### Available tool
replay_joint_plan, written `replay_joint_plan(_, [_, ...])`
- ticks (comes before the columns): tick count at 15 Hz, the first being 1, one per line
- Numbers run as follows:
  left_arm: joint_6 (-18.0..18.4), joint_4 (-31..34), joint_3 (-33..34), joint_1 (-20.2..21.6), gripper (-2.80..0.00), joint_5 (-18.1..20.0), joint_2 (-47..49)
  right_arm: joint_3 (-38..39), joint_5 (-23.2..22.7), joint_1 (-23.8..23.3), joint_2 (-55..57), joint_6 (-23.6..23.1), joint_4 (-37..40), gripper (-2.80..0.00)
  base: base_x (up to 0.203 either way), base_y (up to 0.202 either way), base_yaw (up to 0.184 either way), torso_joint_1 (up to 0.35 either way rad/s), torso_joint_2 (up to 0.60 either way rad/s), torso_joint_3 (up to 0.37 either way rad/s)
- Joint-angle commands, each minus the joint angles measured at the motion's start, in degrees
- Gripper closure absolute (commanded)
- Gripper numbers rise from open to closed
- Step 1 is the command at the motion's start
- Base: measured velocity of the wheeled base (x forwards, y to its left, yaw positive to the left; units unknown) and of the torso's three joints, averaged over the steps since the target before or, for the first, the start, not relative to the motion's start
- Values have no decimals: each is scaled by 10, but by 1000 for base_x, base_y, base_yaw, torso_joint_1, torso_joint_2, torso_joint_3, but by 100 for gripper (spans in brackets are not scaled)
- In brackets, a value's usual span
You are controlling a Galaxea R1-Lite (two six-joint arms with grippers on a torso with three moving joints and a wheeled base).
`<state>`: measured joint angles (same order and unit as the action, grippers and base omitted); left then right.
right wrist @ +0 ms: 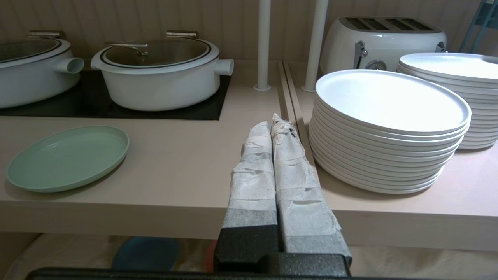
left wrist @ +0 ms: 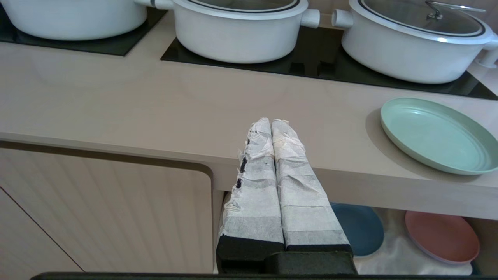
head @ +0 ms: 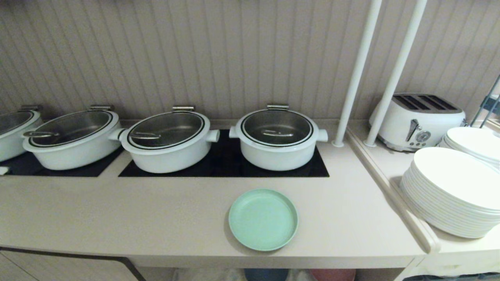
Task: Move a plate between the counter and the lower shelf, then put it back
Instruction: Pick up the plate
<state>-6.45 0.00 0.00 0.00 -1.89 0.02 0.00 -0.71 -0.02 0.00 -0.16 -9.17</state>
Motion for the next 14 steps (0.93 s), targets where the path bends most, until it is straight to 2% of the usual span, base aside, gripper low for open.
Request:
replay_joint_plan(1, [0,0,0,0,0,0,0,0,-1,0,0,0,-1,0,0,0,0,0,0,0])
replay_joint_plan(14, [-1,0,0,0,0,0,0,0,0,-1,0,-6,-1,0,0,0,0,0,0,0])
